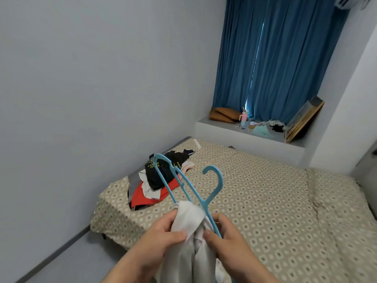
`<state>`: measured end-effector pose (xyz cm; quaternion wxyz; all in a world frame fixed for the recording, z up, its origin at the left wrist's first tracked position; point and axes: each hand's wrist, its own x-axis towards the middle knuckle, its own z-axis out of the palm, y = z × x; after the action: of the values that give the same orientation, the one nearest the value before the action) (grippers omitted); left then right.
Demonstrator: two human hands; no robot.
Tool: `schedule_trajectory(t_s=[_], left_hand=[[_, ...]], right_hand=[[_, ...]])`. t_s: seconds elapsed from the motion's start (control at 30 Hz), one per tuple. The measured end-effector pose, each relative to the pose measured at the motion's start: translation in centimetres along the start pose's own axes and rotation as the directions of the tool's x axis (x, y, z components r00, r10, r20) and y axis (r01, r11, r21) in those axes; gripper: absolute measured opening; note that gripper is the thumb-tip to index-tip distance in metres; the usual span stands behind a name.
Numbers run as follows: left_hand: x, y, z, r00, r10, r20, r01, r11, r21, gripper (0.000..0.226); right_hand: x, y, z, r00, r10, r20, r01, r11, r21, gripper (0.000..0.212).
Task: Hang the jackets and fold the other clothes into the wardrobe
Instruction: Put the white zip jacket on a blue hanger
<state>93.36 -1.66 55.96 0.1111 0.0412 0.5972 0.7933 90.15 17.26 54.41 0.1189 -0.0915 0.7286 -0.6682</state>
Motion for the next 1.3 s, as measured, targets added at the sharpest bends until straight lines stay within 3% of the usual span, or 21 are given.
schedule_trajectory(t_s=[0.1,0.23,0.33,0.43,0.53,0.6,0.67,0.7,0.73,0.77,0.87,0.97,1.07,1.13,1.2,1.3], left_hand=[[-0.1,0.2,-2.3,0.998,-0.039,-0.046,0.048,0.973,0.228,0.045],[0.4,0.6,-7.3,0.964,-0.059,-0.259,0.166,0.895,0.414,0.041],[1.6,0.9,-10.3,0.915,-0.107,-0.389,0.234,0.926,0.295,0.041],[2.9,1.9,-12.1,0.887,-0.136,-0.44,0.237,0.954,0.182,0.043],[4.0,3.8,-12.8,0.904,-0.03,-0.427,0.222,0.886,0.407,0.04],[4.5,5.0,-12.5,0.932,0.075,-0.356,0.211,0.685,0.698,0.029],[5.0,6.0,-11.4,0.948,0.145,-0.282,0.245,0.229,0.942,0.011],[5.1,6.5,-10.7,0.944,0.182,-0.277,0.282,-0.002,0.959,0.011],[5.3,7.0,-10.0,0.931,0.232,-0.28,0.315,-0.127,0.941,0.015],[5.5,7.5,-9.3,0.917,0.284,-0.279,0.333,-0.162,0.929,0.016],[6.2,8.8,-8.0,0.872,0.371,-0.319,0.378,-0.098,0.921,0.01],[6.5,8.4,-6.7,0.884,0.283,-0.373,0.385,0.015,0.923,0.011],[6.9,7.4,-4.3,0.897,0.192,-0.398,0.312,0.363,0.878,0.02],[7.0,6.9,-2.9,0.882,0.227,-0.413,0.237,0.545,0.804,0.02],[6.8,6.5,-1.8,0.888,0.301,-0.346,0.121,0.574,0.81,0.018],[6.3,6.9,-1.0,0.871,0.405,-0.278,0.023,0.532,0.846,0.013]], right_hand=[[0.1,-0.1,-2.9,0.997,-0.02,-0.073,0.017,0.999,-0.041,0.017],[-0.4,-0.7,-7.9,0.999,0.018,-0.029,-0.018,1.0,0.002,0.018],[-0.8,-1.6,-11.1,0.997,0.032,0.067,-0.035,0.999,0.03,0.019],[-1.1,-2.8,-12.7,0.978,0.08,0.191,-0.075,0.997,-0.03,0.035],[-1.2,-4.0,-13.2,0.957,0.106,0.271,-0.049,0.977,-0.209,0.027],[-1.3,-4.4,-12.9,0.943,0.13,0.308,-0.013,0.935,-0.356,0.019],[-1.3,-4.4,-12.4,0.941,0.154,0.302,-0.001,0.892,-0.452,0.016],[-1.2,-4.3,-12.0,0.941,0.16,0.298,0.003,0.877,-0.481,0.015],[-1.2,-4.2,-11.7,0.941,0.16,0.297,0.012,0.863,-0.505,0.014],[-1.2,-4.2,-11.4,0.942,0.157,0.298,0.024,0.851,-0.525,0.013],[-1.2,-4.4,-10.9,0.946,0.137,0.294,0.048,0.838,-0.543,0.018],[-1.3,-4.7,-10.6,0.947,0.111,0.3,0.059,0.861,-0.505,0.023],[-1.3,-5.2,-10.4,0.945,0.083,0.316,0.068,0.896,-0.439,0.02],[-1.4,-5.4,-10.6,0.944,0.077,0.321,0.059,0.918,-0.392,0.024],[-1.7,-5.7,-11.0,0.947,0.061,0.316,0.065,0.926,-0.372,0.027],[-2.6,-6.6,-12.0,0.928,0.04,0.369,0.103,0.928,-0.357,0.023]])
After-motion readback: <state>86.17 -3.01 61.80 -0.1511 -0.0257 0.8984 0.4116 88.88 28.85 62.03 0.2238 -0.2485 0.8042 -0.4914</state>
